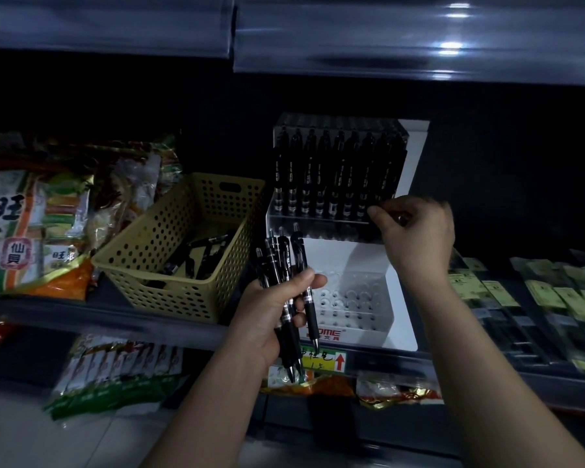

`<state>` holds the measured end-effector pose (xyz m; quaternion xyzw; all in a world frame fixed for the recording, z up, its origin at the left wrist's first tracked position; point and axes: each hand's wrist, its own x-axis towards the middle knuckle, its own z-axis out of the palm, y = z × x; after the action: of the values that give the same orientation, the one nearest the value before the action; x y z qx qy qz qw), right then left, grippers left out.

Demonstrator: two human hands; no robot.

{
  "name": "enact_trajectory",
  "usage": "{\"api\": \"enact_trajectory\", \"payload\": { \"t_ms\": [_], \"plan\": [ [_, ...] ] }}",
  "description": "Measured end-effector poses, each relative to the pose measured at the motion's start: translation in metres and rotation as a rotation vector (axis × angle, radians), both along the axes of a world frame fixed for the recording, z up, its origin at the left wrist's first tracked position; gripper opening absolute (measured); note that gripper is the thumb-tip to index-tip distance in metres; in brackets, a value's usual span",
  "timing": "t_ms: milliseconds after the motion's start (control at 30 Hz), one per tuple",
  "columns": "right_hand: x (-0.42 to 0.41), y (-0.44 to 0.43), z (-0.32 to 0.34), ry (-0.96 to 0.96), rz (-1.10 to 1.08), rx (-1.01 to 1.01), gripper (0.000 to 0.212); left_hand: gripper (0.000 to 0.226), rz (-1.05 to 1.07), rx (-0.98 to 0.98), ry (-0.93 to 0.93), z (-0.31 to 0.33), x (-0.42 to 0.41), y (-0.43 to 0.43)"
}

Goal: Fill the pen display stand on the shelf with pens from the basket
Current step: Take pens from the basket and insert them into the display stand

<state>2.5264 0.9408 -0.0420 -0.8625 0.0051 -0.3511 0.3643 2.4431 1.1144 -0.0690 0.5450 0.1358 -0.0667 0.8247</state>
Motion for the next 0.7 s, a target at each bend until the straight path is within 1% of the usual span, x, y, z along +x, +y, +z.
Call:
{"api": "enact_trajectory", "payload": {
  "t_ms": [133,233,300,333,367,400,467,500,567,633,700],
  "plan": [
    [-0.002,-0.001,0.001,-0.006,-0.014,-0.037,0.023,0.026,-0.011,-0.011,-0.015,0.002,0.0,0.0],
    [-0.012,0.005,0.003,-0.105,-0.05,-0.002,0.029,0.022,0.0,-0.035,-0.038,0.003,0.0,-0.001],
    [-0.021,0.015,0.009,-0.216,0.019,0.012,0.03,0.03,0.02,-0.051,-0.062,0.006,-0.001,-0.002],
    [-0.025,0.019,0.012,-0.217,0.113,-0.001,0.032,0.037,0.031,-0.061,-0.073,0.007,-0.001,-0.002],
    [-0.028,0.022,0.017,-0.147,0.244,-0.01,0.033,0.04,0.036,-0.066,-0.082,0.008,-0.001,-0.003],
    [-0.032,0.025,0.024,-0.005,0.397,-0.009,0.031,0.04,0.035,-0.062,-0.092,0.008,-0.001,-0.003],
    [-0.039,0.029,0.033,0.327,0.669,-0.024,0.025,0.026,0.029,-0.044,-0.116,0.008,0.0,-0.004],
    [-0.042,0.031,0.035,0.414,0.756,-0.031,0.023,0.02,0.028,-0.036,-0.13,0.008,0.0,-0.004],
    [-0.044,0.033,0.035,0.438,0.837,0.02,0.02,0.017,0.011,-0.028,-0.157,0.008,-0.001,-0.004],
    [-0.043,0.031,0.036,0.413,0.844,0.177,0.017,0.022,-0.025,-0.023,-0.16,0.009,-0.002,-0.003],
    [-0.04,0.026,0.038,0.361,0.8,0.352,0.014,0.024,-0.073,0.011,-0.13,0.009,-0.002,-0.003]
  ]
}}
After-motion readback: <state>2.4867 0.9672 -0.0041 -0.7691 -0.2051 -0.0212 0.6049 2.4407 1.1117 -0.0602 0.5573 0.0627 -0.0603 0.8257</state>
